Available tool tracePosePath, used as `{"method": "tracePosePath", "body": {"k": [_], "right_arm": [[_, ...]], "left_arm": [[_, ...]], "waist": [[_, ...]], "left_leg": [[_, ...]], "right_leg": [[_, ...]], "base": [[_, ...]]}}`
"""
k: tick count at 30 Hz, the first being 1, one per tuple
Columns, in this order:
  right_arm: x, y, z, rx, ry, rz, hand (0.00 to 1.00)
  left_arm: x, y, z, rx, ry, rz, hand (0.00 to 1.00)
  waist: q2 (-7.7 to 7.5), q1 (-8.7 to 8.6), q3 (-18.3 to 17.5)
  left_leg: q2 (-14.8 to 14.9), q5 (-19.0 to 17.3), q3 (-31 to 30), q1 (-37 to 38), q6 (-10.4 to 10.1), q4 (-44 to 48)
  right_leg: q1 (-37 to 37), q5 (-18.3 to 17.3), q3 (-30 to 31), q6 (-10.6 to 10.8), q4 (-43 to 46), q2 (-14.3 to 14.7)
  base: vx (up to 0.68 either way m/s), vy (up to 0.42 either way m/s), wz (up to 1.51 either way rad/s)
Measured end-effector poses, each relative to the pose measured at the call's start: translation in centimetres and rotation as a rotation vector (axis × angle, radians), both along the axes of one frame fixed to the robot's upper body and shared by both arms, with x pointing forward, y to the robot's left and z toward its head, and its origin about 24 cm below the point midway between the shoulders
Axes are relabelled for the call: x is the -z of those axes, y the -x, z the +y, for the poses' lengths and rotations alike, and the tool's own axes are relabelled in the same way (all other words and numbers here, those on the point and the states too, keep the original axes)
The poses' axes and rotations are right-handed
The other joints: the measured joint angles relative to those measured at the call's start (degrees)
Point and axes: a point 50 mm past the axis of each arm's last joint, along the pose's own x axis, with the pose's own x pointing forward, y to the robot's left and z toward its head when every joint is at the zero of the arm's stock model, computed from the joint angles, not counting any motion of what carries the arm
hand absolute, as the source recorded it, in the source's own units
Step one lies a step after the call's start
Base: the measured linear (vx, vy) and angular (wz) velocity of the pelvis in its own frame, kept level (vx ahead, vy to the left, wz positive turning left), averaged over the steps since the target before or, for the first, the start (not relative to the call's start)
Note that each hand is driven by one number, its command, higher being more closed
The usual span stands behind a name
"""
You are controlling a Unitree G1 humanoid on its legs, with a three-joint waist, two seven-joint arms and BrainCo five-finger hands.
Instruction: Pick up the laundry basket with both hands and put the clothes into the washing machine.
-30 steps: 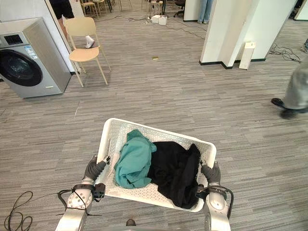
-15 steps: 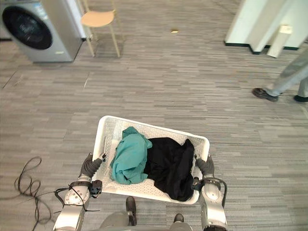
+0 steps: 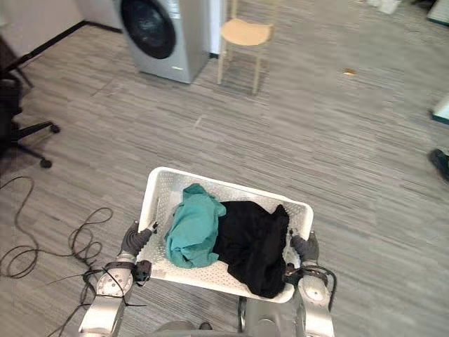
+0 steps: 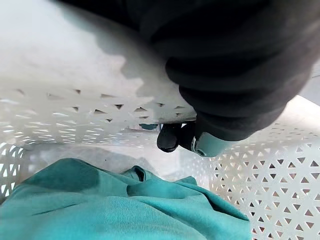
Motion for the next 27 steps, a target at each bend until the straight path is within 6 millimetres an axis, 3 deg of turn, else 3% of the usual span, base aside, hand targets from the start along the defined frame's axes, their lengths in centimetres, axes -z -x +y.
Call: {"method": "tracePosePath", "body": {"k": [2, 3, 4, 5, 6, 7, 9, 10, 11, 12, 13, 15, 16, 18, 19, 21, 22, 23, 24, 25, 27], "right_arm": [[0.0, 0.2, 0.0, 0.007, -0.005, 0.0, 1.0], [0.1, 0.6, 0.2, 0.003, -0.003, 0.009, 1.0], [-0.1, 0.8, 0.3, -0.011, 0.01, 0.006, 1.0], [-0.2, 0.7, 0.0, -0.013, 0.02, 0.004, 1.0], [-0.9, 0.1, -0.1, -0.025, 0.035, -0.022, 1.0], [-1.2, 0.1, -0.1, -0.029, 0.04, -0.037, 1.0], [-2.1, 0.2, 0.1, -0.032, 0.05, -0.071, 1.0], [-2.5, 0.3, 0.0, -0.015, 0.056, -0.088, 1.0], [-2.9, 0.3, 0.0, -0.009, 0.063, -0.108, 1.0], [-3.0, 0.3, 0.0, -0.008, 0.064, -0.111, 1.0], [-3.2, 0.6, -0.1, -0.002, 0.063, -0.127, 1.0], [-3.2, 0.6, -0.1, -0.005, 0.054, -0.131, 1.0], [-3.2, 0.5, 0.0, -0.008, 0.054, -0.132, 1.0], [-2.7, 0.9, -0.1, -0.011, 0.053, -0.104, 1.0], [-2.5, 0.9, -0.1, -0.012, 0.051, -0.096, 1.0], [-2.0, 0.9, -0.1, -0.013, 0.045, -0.076, 1.0], [-1.8, 1.0, -0.1, -0.015, 0.044, -0.068, 1.0], [-1.6, 0.9, 0.0, -0.016, 0.042, -0.062, 1.0], [-1.5, 0.8, 0.0, -0.019, 0.039, -0.057, 1.0], [-1.2, 0.5, 0.4, -0.032, 0.028, -0.048, 1.0], [-1.0, -0.2, 1.2, -0.06, 0.014, -0.046, 1.0]], "left_arm": [[-0.1, -0.1, 0.0, 0.001, -0.003, -0.003, 1.0], [0.0, 0.0, 0.1, 0.0, -0.004, 0.002, 1.0], [0.1, 0.1, 0.0, -0.01, 0.006, 0.007, 1.0], [0.2, 0.1, -0.2, -0.015, 0.019, 0.006, 1.0], [0.0, -0.1, -0.5, -0.018, 0.031, -0.003, 1.0], [-0.1, -0.3, -0.4, -0.026, 0.031, -0.01, 1.0], [-0.2, -0.4, -0.4, -0.039, 0.047, -0.021, 1.0], [-0.4, -0.5, -0.7, -0.031, 0.055, -0.038, 1.0], [-0.5, -0.6, -0.8, -0.029, 0.061, -0.051, 1.0], [-0.5, -0.6, -0.8, -0.03, 0.062, -0.052, 1.0], [-0.7, -0.5, -0.8, -0.03, 0.068, -0.064, 1.0], [-0.5, -0.1, -0.7, -0.041, 0.072, -0.059, 1.0], [-0.4, 0.0, -0.7, -0.043, 0.074, -0.054, 1.0], [0.2, 0.7, -0.8, -0.054, 0.084, -0.026, 1.0], [0.3, 0.9, -0.8, -0.056, 0.086, -0.019, 1.0], [0.6, 1.2, -0.7, -0.061, 0.087, -0.004, 1.0], [0.7, 1.4, -0.7, -0.064, 0.087, 0.004, 1.0], [0.8, 1.6, -0.6, -0.069, 0.085, 0.009, 1.0], [0.9, 1.7, -0.4, -0.076, 0.082, 0.013, 1.0], [0.9, 1.8, 0.1, -0.092, 0.074, 0.015, 1.0], [1.0, 2.1, 0.7, -0.114, 0.062, 0.021, 1.0]], "waist": [[-0.13, -0.24, -0.1], [-0.73, -0.15, -0.4], [-0.46, -0.96, -1.2], [1.11, -0.99, -1.6], [3.66, -1.22, -1.7], [3.9, -1.27, -1.7], [4.01, -0.63, -1.6], [4.21, 0.06, -1.6], [3.76, 0.51, -1.6], [3.62, 0.6, -1.6], [2.84, 1.75, -1.6], [2.52, 3.14, -1.5], [2.48, 3.53, -1.4], [2.56, 3.69, -1.4], [2.58, 3.7, -1.5], [2.39, 4.02, -1.4], [2.27, 4.7, -1.4], [1.81, 5.3, -1.5], [1.46, 5.71, -1.6], [0.37, 6.21, -2.2], [-1.76, 6.61, -2.4]], "left_leg": [[-0.3, -1.5, 0.5, 5.3, -3.0, -2.0], [-0.6, -2.5, 0.6, 8.0, -4.7, -2.3], [-0.3, -3.4, 0.4, 11.9, -6.2, -0.9], [1.2, -3.3, 1.1, 11.9, -6.3, 1.4], [4.7, -1.8, 3.6, 9.6, -8.2, 9.9], [6.0, 0.5, 5.1, 7.5, -8.5, 15.9], [12.9, 22.4, 8.3, -0.5, -9.6, 38.6], [17.5, 21.7, 8.7, -5.3, -8.2, 51.0], [20.2, 18.8, 8.8, -10.4, -4.7, 59.4], [20.4, 18.2, 8.8, -11.3, -4.3, 60.3], [21.7, 13.3, 9.0, -17.4, -2.6, 62.5], [21.8, 8.5, 8.4, -23.2, -1.2, 56.1], [21.6, 7.5, 8.1, -24.6, -1.7, 53.3], [19.0, 6.0, 4.8, -27.1, -4.0, 35.3], [18.0, 6.0, 3.6, -27.5, -4.0, 29.9], [15.5, 7.4, 1.5, -28.0, -5.7, 18.0], [14.1, 8.7, 0.7, -28.1, -7.6, 12.1], [12.4, 12.5, -0.7, -28.0, -8.7, 8.6], [11.5, 15.8, -1.2, -27.1, -9.1, 8.3], [10.3, 18.0, -0.3, -26.4, -8.0, 10.1], [10.5, 11.7, 1.7, -28.2, -6.3, 18.8]], "right_leg": [[-0.7, 7.3, -3.1, -2.5, -14.4, 1.0], [-0.3, 11.3, -4.2, -5.0, -19.6, 1.9], [-0.2, 21.9, -3.6, -10.7, -17.5, 2.4], [-0.5, 21.8, -4.2, -9.9, -14.7, 3.0], [0.1, 17.7, -4.9, -9.2, -11.1, 5.4], [0.6, 15.7, -4.8, -9.5, -9.6, 6.3], [7.3, 10.1, -3.6, -10.2, -9.4, 9.8], [12.2, 8.4, -2.8, -10.8, -11.2, 12.1], [16.9, 7.3, -1.5, -11.4, -13.0, 13.3], [17.6, 7.1, -1.3, -11.3, -13.4, 13.3], [23.3, 6.3, 1.0, -11.1, -16.3, 13.1], [28.3, 5.2, 2.4, -10.2, -18.7, 11.6], [29.6, 4.3, 3.1, -9.5, -19.3, 11.0], [33.3, 1.1, 4.4, -7.5, -20.1, 9.5], [33.9, 0.3, 4.7, -7.1, -20.0, 9.0], [35.6, -2.4, 6.0, -5.5, -19.4, 7.3], [36.3, -4.1, 7.2, -4.5, -18.4, 6.2], [36.7, -6.2, 8.9, -3.0, -16.9, 4.9], [36.9, -7.2, 9.8, -2.2, -16.1, 4.2], [37.2, -8.7, 11.8, -0.6, -15.0, 2.5], [37.2, -8.8, 14.3, -0.5, -13.6, 1.0]], "base": [[0.7, 0.016, 0.53], [0.98, -0.047, 0.34], [1.0, -0.064, 0.24], [0.99, -0.079, 0.01], [0.62, -0.063, -0.26], [0.77, -0.087, -0.39], [0.76, -0.094, -0.46], [0.85, -0.08, -0.58], [0.82, -0.053, -0.43], [0.65, -0.003, -0.45], [0.5, 0.024, -0.42], [0.49, 0.046, -0.58], [0.56, 0.128, -0.48], [0.51, 0.201, -0.25], [0.38, 0.234, -0.15], [0.35, 0.236, -0.2], [0.4, 0.295, -0.41], [0.41, 0.327, -0.51], [0.44, 0.355, -0.54], [0.45, 0.357, -0.46], [0.49, 0.368, -0.44]]}}
